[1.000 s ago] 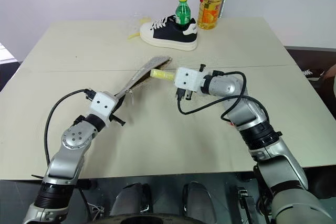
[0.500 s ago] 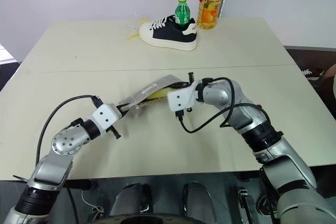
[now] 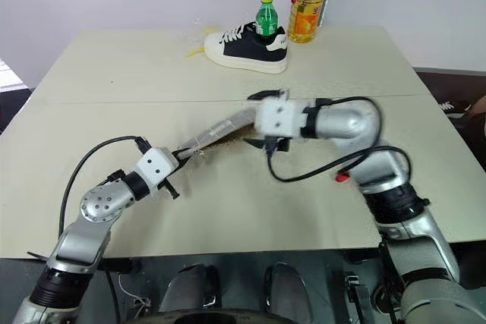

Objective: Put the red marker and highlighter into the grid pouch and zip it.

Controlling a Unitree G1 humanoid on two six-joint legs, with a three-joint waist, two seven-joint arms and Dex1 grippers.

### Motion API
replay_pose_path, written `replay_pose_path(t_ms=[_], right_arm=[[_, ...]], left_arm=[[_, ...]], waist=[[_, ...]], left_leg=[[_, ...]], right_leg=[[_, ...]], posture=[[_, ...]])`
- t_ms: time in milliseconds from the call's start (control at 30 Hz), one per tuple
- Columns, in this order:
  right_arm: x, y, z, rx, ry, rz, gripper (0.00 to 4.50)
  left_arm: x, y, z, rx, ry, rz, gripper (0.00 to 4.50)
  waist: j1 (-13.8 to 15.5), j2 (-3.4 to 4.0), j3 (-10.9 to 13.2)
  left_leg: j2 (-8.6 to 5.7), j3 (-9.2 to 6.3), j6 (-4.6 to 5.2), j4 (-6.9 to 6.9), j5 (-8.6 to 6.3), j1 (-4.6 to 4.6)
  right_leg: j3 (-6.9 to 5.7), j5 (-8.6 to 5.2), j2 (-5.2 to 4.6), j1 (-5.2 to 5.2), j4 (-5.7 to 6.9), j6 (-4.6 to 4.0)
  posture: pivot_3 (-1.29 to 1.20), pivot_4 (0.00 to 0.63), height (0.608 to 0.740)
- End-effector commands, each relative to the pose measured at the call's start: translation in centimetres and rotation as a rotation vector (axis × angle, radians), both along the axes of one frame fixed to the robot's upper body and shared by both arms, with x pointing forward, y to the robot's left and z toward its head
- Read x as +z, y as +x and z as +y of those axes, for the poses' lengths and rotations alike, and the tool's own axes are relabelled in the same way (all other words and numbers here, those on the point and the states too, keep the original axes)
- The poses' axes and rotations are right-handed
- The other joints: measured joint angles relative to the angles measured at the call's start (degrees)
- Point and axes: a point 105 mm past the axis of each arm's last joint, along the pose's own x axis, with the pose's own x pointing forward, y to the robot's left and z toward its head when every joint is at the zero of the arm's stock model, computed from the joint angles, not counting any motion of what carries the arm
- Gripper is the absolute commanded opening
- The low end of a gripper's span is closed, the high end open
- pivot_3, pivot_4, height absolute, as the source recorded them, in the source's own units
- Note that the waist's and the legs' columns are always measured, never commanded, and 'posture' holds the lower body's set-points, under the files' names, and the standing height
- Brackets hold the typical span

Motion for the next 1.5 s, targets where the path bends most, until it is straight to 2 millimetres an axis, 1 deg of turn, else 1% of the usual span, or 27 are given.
replay_pose_path(t_ms=[33, 100, 167, 233, 267, 367, 400, 433, 467, 567, 633, 733, 800, 967, 1000, 1067, 1133, 1167, 1233, 1267, 1333, 1367, 1433, 1467, 1500], right_arm=[[1.2, 0.9, -5.1, -0.252, 0.106, 0.113, 4.46], [0.6, 2.1, -8.8, -0.481, 0.188, 0.226, 4.46], [-0.3, 2.5, -11.8, -0.677, 0.26, 0.335, 4.46], [-1.4, 2.1, -14.6, -0.88, 0.31, 0.405, 4.46], [-1.8, 1.6, -15.5, -0.971, 0.331, 0.425, 4.46], [-2.8, 0.5, -17.4, -1.202, 0.414, 0.46, 4.46], [-3.5, -0.1, -18.4, -1.338, 0.435, 0.462, 4.46], [-4.0, -0.7, -19.0, -1.434, 0.448, 0.462, 4.46], [-4.5, -1.3, -19.3, -1.486, 0.437, 0.453, 4.46], [-5.4, -2.2, -19.1, -1.552, 0.433, 0.405, 4.46], [-6.3, -2.4, -18.6, -1.604, 0.473, 0.396, 4.46], [-8.6, -2.4, -17.0, -1.664, 0.597, 0.489, 4.46], [-9.5, -2.2, -16.1, -1.677, 0.653, 0.549, 4.46], [-11.6, -2.0, -15.4, -1.775, 0.717, 0.674, 4.46], [-11.6, -1.8, -15.2, -1.77, 0.712, 0.678, 3.96], [-11.4, -1.5, -14.8, -1.755, 0.715, 0.684, 3.25], [-11.2, -1.1, -14.6, -1.736, 0.709, 0.686, 2.26], [-11.0, -0.9, -14.5, -1.722, 0.707, 0.688, 1.65], [-10.6, -0.4, -14.1, -1.69, 0.713, 0.692, 0.58], [-10.1, -0.1, -13.8, -1.649, 0.734, 0.692, 0.26], [-7.8, 1.0, -12.3, -1.463, 0.773, 0.674, 0.26], [-6.3, 1.7, -12.2, -1.38, 0.708, 0.567, 0.26], [-4.0, 2.6, -12.1, -1.237, 0.503, 0.329, 0.26], [-2.6, 3.0, -11.5, -1.126, 0.369, 0.176, 0.26], [-1.5, 3.1, -10.7, -1.017, 0.265, 0.065, 0.26]], left_arm=[[0.6, 0.8, -0.1, 0.028, -0.026, -0.024, 0.0], [0.3, 1.1, -0.6, 0.022, -0.028, -0.02, 0.0], [0.1, 1.2, -1.2, 0.006, -0.028, -0.016, 0.0], [-0.1, 1.5, -1.9, -0.017, -0.031, -0.011, 0.0], [-0.1, 1.6, -2.2, -0.031, -0.032, -0.009, 0.0], [-0.2, 1.8, -3.2, -0.069, -0.04, -0.007, 0.0], [-0.1, 2.0, -3.6, -0.085, -0.044, -0.007, 0.0], [-0.1, 2.1, -3.9, -0.096, -0.047, -0.007, 0.0], [-0.1, 2.3, -4.2, -0.105, -0.053, -0.007, 0.0], [-0.1, 2.6, -5.1, -0.129, -0.071, -0.008, 0.0], [-0.3, 2.7, -5.7, -0.156, -0.077, -0.006, 0.0], [-0.3, 2.8, -6.4, -0.178, -0.084, -0.008, 0.0], [-0.3, 2.9, -6.6, -0.18, -0.086, -0.013, 0.0], [0.1, 2.9, -6.6, -0.172, -0.092, -0.029, 0.0], [0.1, 3.0, -6.3, -0.162, -0.091, -0.034, 0.0], [0.3, 3.0, -5.9, -0.141, -0.092, -0.041, 0.0], [0.4, 3.1, -5.6, -0.126, -0.094, -0.046, 0.0], [0.4, 3.1, -5.5, -0.121, -0.093, -0.047, 0.0], [0.4, 3.1, -5.3, -0.115, -0.09, -0.05, 0.0], [0.4, 3.1, -5.3, -0.111, -0.089, -0.052, 0.0], [0.5, 3.3, -4.8, -0.087, -0.088, -0.059, 0.0], [0.6, 3.6, -4.5, -0.07, -0.091, -0.061, 0.0], [0.9, 4.0, -3.9, -0.039, -0.103, -0.062, 0.0], [1.0, 4.1, -3.5, -0.026, -0.108, -0.062, 0.0], [1.1, 4.3, -3.3, -0.017, -0.11, -0.063, 0.0]], waist=[[0.06, -0.06, -0.03], [-0.11, -0.05, -0.03], [-0.21, -0.03, -0.02], [-0.18, -0.02, -0.03], [-0.13, -0.02, -0.03], [-0.18, 0.0, -0.04], [-0.22, 0.01, -0.04], [-0.19, 0.03, -0.05], [-0.19, 0.04, -0.05], [-0.16, 0.05, -0.07], [-0.29, 0.06, -0.07], [-0.41, 0.07, -0.1], [-0.38, 0.12, -0.09], [-0.32, 0.13, -0.09], [-0.32, 0.13, -0.1], [-0.48, 0.13, -0.1], [-0.63, 0.13, -0.1], [-0.76, 0.13, -0.1], [-0.89, 0.13, -0.1], [-0.9, 0.13, -0.1], [-0.87, 0.19, -0.07], [-0.87, 0.21, -0.05], [-0.81, 0.25, -0.03], [-0.73, 0.23, -0.04], [-0.64, 0.22, -0.04]], left_leg=[[0.0, -0.02, 0.0, 0.01, 0.0, 0.0], [-0.01, -0.01, 0.01, 0.02, 0.0, 0.02], [-0.02, 0.0, 0.01, 0.0, 0.0, 0.03], [-0.02, 0.01, 0.01, -0.03, 0.0, 0.03], [-0.02, 0.01, 0.01, -0.07, 0.0, 0.03], [-0.02, 0.02, 0.01, -0.09, 0.0, 0.0], [-0.02, 0.02, 0.0, -0.09, 0.0, 0.0], [-0.02, 0.03, 0.0, -0.08, 0.0, -0.01], [-0.01, 0.02, 0.0, -0.08, 0.0, 0.0], [-0.03, 0.01, 0.0, -0.07, 0.0, -0.04], [-0.06, 0.02, 0.0, -0.08, 0.0, -0.07], [-0.04, -0.01, 0.0, -0.08, 0.0, -0.06], [-0.03, 0.0, -0.01, -0.1, 0.01, -0.06], [-0.06, 0.01, -0.01, -0.07, 0.01, -0.09], [-0.06, 0.01, -0.01, -0.07, 0.01, -0.1], [-0.06, 0.0, -0.01, -0.09, 0.01, -0.1], [-0.06, 0.0, -0.01, -0.09, 0.01, -0.09], [-0.05, -0.01, -0.01, -0.1, 0.01, -0.08], [-0.04, -0.01, -0.01, -0.11, 0.01, -0.05], [-0.03, -0.01, -0.01, -0.11, 0.01, -0.04], [-0.03, -0.01, -0.01, -0.11, 0.01, -0.05], [-0.04, -0.01, -0.01, -0.11, 0.01, -0.06], [-0.06, -0.01, 0.0, -0.12, 0.01, -0.08], [-0.08, -0.03, 0.0, -0.14, 0.01, -0.07], [-0.08, -0.04, 0.01, -0.16, 0.0, -0.07]], right_leg=[[-0.02, 0.0, -0.03, 0.02, -0.01, 0.0], [-0.02, 0.01, -0.07, 0.02, -0.01, -0.02], [-0.02, 0.02, -0.07, -0.01, 0.01, -0.04], [-0.02, 0.02, -0.06, -0.02, 0.01, -0.05], [-0.02, 0.02, -0.06, -0.03, 0.01, -0.05], [-0.02, 0.02, -0.05, -0.07, 0.0, -0.05], [-0.02, 0.02, -0.04, -0.08, 0.0, -0.05], [-0.02, 0.02, -0.04, -0.09, 0.01, -0.04], [-0.02, 0.02, -0.03, -0.08, 0.03, -0.05], [-0.02, 0.02, -0.05, -0.07, 0.0, -0.04], [-0.02, 0.02, -0.06, -0.1, 0.0, -0.04], [-0.02, 0.02, 0.04, -0.11, 0.02, -0.03], [-0.02, 0.02, 0.08, -0.12, 0.05, -0.03], [-0.01, 0.02, 0.05, -0.13, 0.05, -0.02], [-0.01, 0.02, 0.06, -0.13, 0.05, -0.02], [-0.01, 0.02, 0.06, -0.13, 0.04, -0.03], [-0.01, 0.02, 0.06, -0.13, 0.04, -0.03], [-0.01, 0.02, 0.07, -0.12, 0.04, -0.03], [-0.01, 0.02, 0.09, -0.13, 0.06, -0.03], [-0.01, 0.02, 0.09, -0.12, 0.06, -0.03], [0.0, 0.02, 0.09, -0.12, 0.06, -0.03], [0.01, 0.02, 0.09, -0.14, 0.05, -0.03], [0.03, 0.02, 0.06, -0.15, 0.02, -0.03], [0.02, 0.02, 0.04, -0.12, 0.0, -0.03], [0.01, 0.01, 0.05, -0.12, -0.02, -0.02]], posture=[[0.0, 0.15, 0.705], [0.0, 0.15, 0.705], [0.0, 0.15, 0.705], [0.0, 0.15, 0.705], [0.0, 0.15, 0.705], [0.0, 0.15, 0.705], [0.0, 0.15, 0.705], [0.0, 0.15, 0.705], [0.0, 0.15, 0.705], [0.0, 0.15, 0.705], [0.0, 0.15, 0.705], [0.0, 0.15, 0.705], [0.0, 0.15, 0.705], [0.0, 0.15, 0.705], [0.0, 0.15, 0.705], [0.0, 0.15, 0.705], [0.0, 0.15, 0.705], [0.0, 0.15, 0.705], [0.0, 0.15, 0.705], [0.0, 0.15, 0.705], [0.0, 0.15, 0.705], [0.0, 0.15, 0.705], [0.0, 0.15, 0.705], [0.0, 0.15, 0.705], [0.0, 0.15, 0.705]])
